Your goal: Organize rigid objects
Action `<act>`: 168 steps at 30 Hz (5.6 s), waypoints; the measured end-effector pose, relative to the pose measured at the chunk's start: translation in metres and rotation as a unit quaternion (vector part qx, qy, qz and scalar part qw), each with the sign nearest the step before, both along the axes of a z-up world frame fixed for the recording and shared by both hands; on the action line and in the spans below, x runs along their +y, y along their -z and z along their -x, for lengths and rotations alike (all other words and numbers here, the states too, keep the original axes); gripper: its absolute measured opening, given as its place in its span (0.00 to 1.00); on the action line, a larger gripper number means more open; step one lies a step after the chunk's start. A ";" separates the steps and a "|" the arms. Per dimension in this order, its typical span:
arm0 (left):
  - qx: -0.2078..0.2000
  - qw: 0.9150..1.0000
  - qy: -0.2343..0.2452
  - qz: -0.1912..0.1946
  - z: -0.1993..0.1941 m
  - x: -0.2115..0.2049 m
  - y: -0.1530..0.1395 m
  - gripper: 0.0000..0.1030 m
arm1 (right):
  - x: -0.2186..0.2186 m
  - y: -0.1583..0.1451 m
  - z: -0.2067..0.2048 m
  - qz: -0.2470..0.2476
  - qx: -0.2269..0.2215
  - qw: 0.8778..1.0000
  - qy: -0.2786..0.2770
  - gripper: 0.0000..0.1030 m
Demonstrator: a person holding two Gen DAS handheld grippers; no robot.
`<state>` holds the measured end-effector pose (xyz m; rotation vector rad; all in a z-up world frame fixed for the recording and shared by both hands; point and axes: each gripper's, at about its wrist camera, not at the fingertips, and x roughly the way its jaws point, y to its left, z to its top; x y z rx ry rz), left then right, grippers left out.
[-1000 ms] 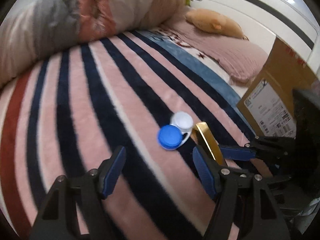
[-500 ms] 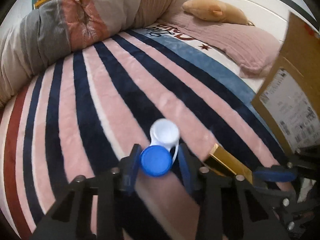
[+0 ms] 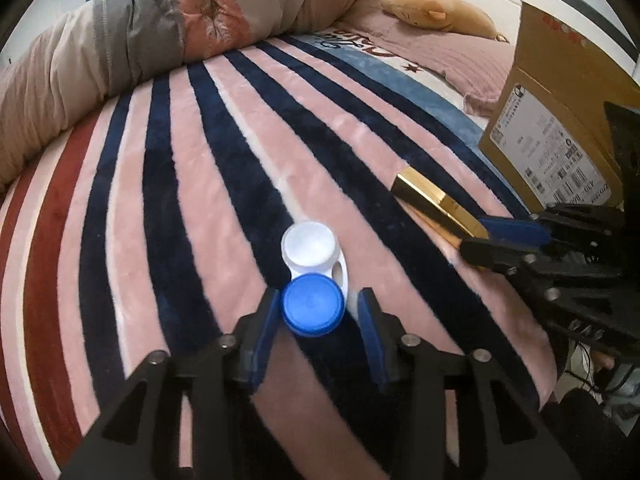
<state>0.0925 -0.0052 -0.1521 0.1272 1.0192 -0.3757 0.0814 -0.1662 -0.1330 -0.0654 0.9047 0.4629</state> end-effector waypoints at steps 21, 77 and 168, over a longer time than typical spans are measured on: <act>-0.149 0.988 -0.045 0.011 0.059 -0.008 -0.123 0.29 | -0.042 -0.142 0.104 -0.103 -0.170 0.979 -0.047 0.13; -0.195 0.980 0.023 0.021 0.030 -0.167 -0.199 0.91 | -0.196 -0.147 0.067 -0.056 -0.190 0.980 0.032 0.71; -0.245 0.954 -0.165 0.046 0.094 -0.082 -0.177 1.00 | -0.179 -0.155 0.083 -0.109 -0.242 0.964 -0.029 0.99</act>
